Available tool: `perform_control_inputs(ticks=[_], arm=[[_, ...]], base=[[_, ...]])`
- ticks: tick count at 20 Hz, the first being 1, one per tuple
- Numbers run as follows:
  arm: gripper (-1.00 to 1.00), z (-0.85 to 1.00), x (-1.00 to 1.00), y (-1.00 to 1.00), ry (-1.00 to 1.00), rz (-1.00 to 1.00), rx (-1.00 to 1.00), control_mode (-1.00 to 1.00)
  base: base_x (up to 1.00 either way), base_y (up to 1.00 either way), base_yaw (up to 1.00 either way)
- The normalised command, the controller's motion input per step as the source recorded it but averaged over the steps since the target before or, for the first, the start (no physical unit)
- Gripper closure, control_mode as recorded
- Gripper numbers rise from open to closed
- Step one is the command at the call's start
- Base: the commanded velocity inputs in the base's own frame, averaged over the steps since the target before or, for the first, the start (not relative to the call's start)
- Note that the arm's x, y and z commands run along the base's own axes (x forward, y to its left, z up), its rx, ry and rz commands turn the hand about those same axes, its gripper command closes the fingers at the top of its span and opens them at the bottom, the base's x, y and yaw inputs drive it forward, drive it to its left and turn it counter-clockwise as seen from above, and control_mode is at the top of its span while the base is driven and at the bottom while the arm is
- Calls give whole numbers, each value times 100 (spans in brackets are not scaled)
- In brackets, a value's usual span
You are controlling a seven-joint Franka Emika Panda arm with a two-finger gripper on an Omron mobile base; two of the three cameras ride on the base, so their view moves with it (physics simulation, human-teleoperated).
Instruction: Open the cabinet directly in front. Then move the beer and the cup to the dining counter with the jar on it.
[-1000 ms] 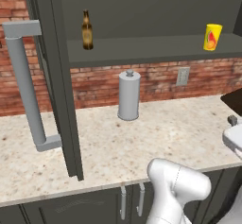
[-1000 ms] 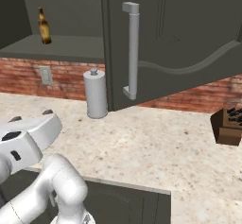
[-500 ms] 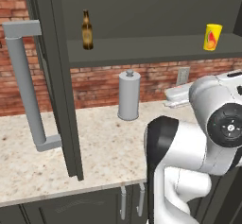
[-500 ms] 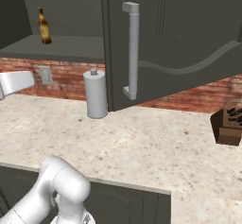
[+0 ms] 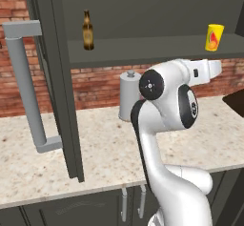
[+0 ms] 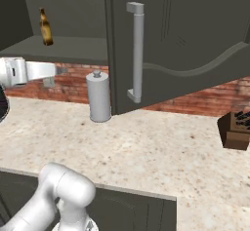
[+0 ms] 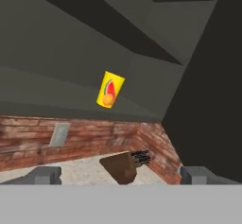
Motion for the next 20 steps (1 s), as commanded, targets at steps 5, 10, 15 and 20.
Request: perform_control_inputs(ticks=[5, 10, 15, 20], arm=[[-100, -1, 38, -54, 0, 7, 0, -100], [-100, 0, 5, -100, 0, 1, 2, -100], [-100, 0, 7, -97, 0, 0, 0, -100], [-100, -1, 19, -63, 0, 0, 0, -100]], base=[[0, 0, 0], [0, 0, 0], [0, 0, 0], [0, 0, 0]])
